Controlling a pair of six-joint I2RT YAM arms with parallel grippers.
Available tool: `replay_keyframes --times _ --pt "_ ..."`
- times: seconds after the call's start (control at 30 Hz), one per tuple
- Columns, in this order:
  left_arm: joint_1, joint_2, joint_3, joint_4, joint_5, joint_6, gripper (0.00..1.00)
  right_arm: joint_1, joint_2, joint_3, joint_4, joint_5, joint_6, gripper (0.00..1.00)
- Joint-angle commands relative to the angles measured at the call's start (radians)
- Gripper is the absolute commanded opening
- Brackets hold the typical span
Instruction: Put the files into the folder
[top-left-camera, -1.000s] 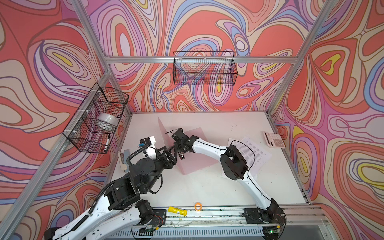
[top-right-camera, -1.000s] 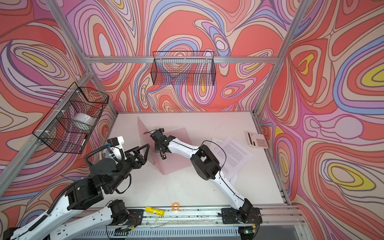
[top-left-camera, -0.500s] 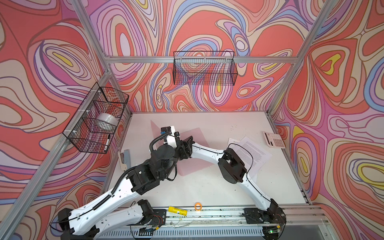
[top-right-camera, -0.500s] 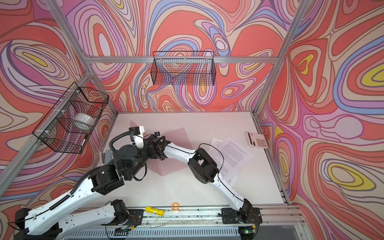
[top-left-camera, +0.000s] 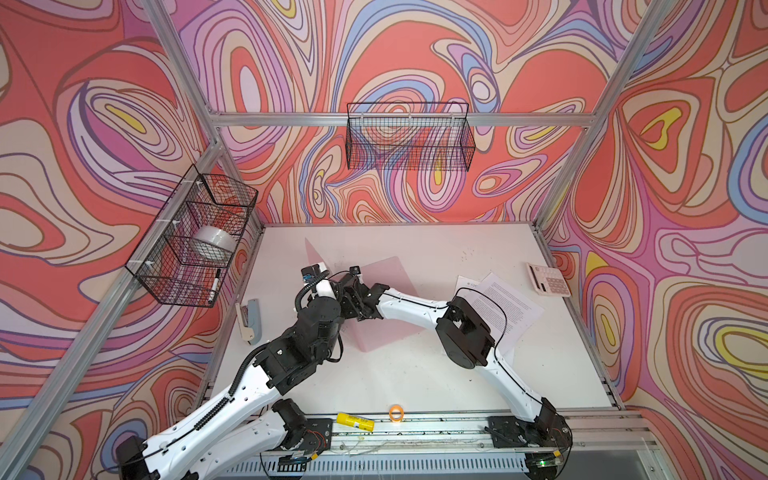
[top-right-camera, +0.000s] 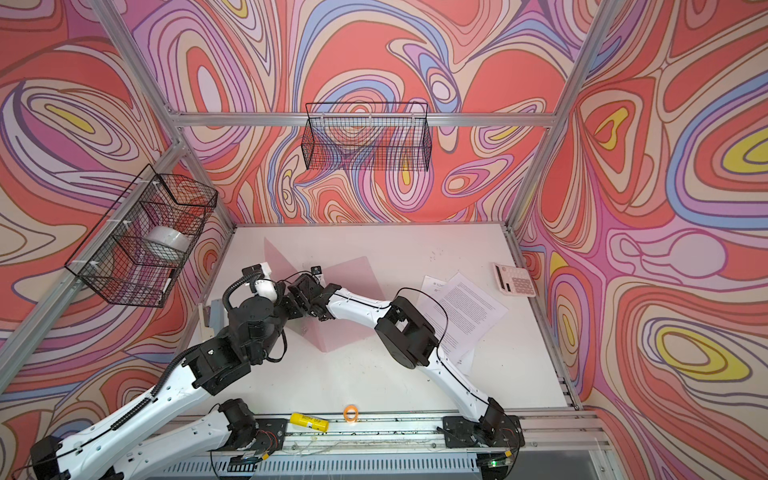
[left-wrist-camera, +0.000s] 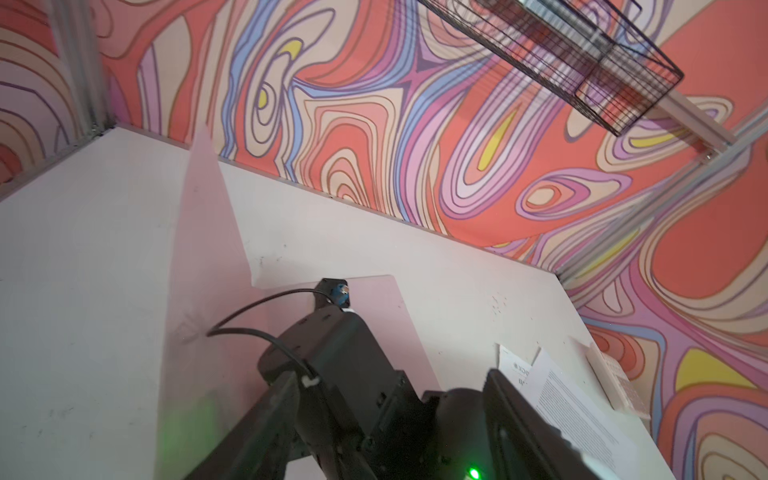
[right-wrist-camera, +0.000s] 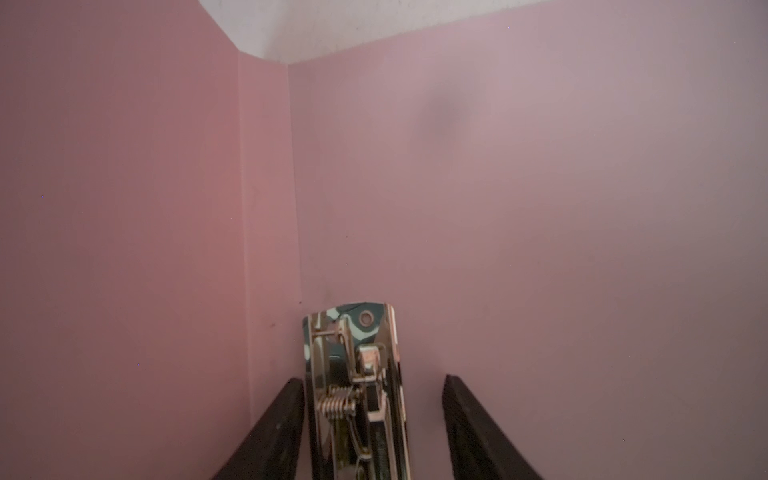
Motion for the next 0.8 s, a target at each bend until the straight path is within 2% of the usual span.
replay_keyframes --times 0.0,0.2,0.53,0.67,0.77 --pt "0.044 -0.011 -0.023 -0.037 0.008 -0.035 0.7 0.0 -0.028 -0.025 -0.01 0.002 0.012 0.56" --pt "0.076 -0.009 -0.045 -0.12 -0.01 -0.069 0.7 -0.003 -0.056 -0.073 0.006 -0.005 0.028 0.56" --pt "0.107 -0.062 -0.029 -0.406 -0.1 -0.165 0.7 -0.042 -0.129 -0.191 0.036 -0.009 0.043 0.56" --pt "0.117 -0.051 -0.03 -0.473 -0.108 -0.194 0.71 -0.071 -0.177 -0.29 0.09 -0.057 0.062 0.56" --pt "0.144 -0.022 -0.03 -0.503 -0.078 -0.219 0.71 -0.087 -0.238 -0.393 0.174 -0.135 0.065 0.56"
